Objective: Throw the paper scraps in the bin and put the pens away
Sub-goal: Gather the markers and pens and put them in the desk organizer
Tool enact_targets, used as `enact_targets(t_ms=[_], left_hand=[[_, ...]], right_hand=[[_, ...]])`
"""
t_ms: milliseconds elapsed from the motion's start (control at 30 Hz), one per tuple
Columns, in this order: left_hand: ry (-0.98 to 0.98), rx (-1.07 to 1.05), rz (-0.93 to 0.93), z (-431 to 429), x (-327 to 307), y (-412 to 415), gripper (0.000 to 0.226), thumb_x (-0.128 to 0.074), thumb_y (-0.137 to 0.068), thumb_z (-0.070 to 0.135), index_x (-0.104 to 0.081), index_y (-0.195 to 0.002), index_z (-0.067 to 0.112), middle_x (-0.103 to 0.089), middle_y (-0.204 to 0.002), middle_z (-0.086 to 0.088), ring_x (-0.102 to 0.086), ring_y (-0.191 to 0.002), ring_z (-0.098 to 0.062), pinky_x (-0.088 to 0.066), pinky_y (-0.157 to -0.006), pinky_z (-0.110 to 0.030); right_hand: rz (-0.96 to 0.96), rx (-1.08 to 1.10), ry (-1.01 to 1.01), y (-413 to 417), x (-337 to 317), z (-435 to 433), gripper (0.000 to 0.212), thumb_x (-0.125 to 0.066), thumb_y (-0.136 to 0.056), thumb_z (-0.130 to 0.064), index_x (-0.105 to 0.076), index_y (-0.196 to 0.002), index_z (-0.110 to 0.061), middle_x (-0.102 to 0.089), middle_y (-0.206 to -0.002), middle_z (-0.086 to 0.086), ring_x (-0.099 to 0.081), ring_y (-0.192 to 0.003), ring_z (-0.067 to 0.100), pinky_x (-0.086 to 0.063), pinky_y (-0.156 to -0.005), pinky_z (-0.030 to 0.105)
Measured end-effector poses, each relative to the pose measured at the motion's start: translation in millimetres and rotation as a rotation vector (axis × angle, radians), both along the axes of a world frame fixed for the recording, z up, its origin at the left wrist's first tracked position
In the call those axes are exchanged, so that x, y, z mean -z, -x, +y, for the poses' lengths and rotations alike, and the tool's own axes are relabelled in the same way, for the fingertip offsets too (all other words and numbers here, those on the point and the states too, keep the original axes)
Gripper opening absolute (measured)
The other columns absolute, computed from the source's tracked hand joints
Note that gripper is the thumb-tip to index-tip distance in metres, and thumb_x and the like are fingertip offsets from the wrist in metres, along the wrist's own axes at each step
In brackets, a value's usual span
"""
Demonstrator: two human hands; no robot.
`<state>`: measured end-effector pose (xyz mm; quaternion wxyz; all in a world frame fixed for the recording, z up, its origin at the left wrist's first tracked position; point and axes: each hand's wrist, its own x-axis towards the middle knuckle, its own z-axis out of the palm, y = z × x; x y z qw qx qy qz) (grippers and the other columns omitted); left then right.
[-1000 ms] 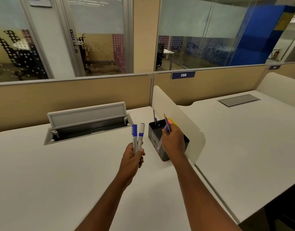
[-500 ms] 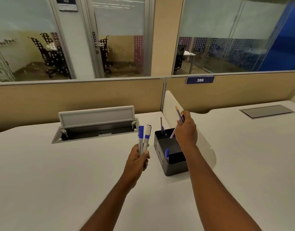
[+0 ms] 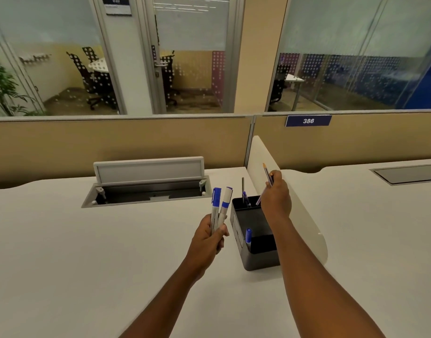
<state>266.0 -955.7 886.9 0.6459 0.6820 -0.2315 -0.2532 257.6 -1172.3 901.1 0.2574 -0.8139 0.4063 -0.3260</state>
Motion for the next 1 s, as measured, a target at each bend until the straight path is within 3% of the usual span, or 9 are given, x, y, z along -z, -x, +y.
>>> enact_targets(t_ms=[100, 233, 567, 767, 867, 1000], left_hand=[[-0.003, 0.002, -0.007, -3.8, 1.9, -2.9, 0.024, -0.046, -0.098, 0.021, -0.046, -0.122, 0.018, -0.059, -0.081, -0.001, -0.05, -0.06, -0.011, -0.048, -0.055, -0.015], [-0.019, -0.01, -0.003, -7.6, 5.5, -6.5, 0.026, -0.046, -0.098, 0.022, -0.045, -0.123, 0.018, -0.059, -0.083, -0.002, -0.051, -0.061, -0.012, -0.049, -0.055, -0.014], [-0.011, -0.03, 0.039, -7.9, 19.1, -13.9, 0.024, -0.046, -0.098, 0.02, -0.046, -0.122, 0.019, -0.06, -0.081, 0.0, -0.051, -0.061, -0.011, -0.049, -0.055, -0.016], [-0.015, -0.037, 0.049, -7.1, 23.3, -17.0, 0.026, -0.046, -0.098, 0.02, -0.046, -0.124, 0.018, -0.061, -0.081, 0.0, -0.052, -0.061, -0.01, -0.049, -0.055, -0.015], [-0.015, -0.037, 0.048, -5.2, 24.1, -18.0, 0.026, -0.046, -0.098, 0.019, -0.046, -0.124, 0.017, -0.061, -0.081, 0.0, -0.052, -0.059, -0.01, -0.049, -0.054, -0.015], [-0.015, -0.04, 0.048, -2.7, 25.7, -18.3, 0.026, -0.046, -0.098, 0.019, -0.045, -0.124, 0.018, -0.061, -0.081, 0.0, -0.052, -0.059, -0.009, -0.049, -0.055, -0.015]], right_hand=[[0.016, 0.0, 0.005, -9.4, 7.8, -6.4, 0.028, -0.051, -0.097, -0.011, -0.044, -0.123, -0.019, -0.061, -0.101, 0.01, -0.062, -0.077, 0.024, -0.05, -0.06, 0.03], [0.049, -0.022, 0.002, -16.8, 17.7, -13.1, 0.026, -0.048, -0.097, -0.009, -0.044, -0.12, -0.02, -0.06, -0.096, 0.009, -0.061, -0.074, 0.024, -0.052, -0.059, 0.034], [0.174, -0.11, -0.011, -21.9, 37.8, -19.6, 0.011, -0.048, -0.099, -0.014, -0.051, -0.109, -0.012, -0.064, -0.092, 0.009, -0.053, -0.069, 0.022, -0.041, -0.057, 0.029], [0.237, -0.111, -0.062, -21.6, 44.2, -19.4, 0.024, -0.052, -0.098, -0.023, -0.059, -0.117, -0.01, -0.059, -0.105, 0.011, -0.049, -0.077, 0.016, -0.04, -0.065, 0.027], [0.194, -0.087, -0.076, -21.4, 40.5, -15.9, 0.037, -0.056, -0.095, -0.03, -0.054, -0.126, -0.009, -0.054, -0.113, 0.012, -0.053, -0.083, 0.018, -0.044, -0.068, 0.028], [-0.058, -0.037, -0.115, -26.1, 30.4, -12.3, 0.031, -0.046, -0.099, -0.029, -0.054, -0.112, -0.002, -0.056, -0.103, 0.015, -0.058, -0.09, 0.026, -0.048, -0.07, 0.032]])
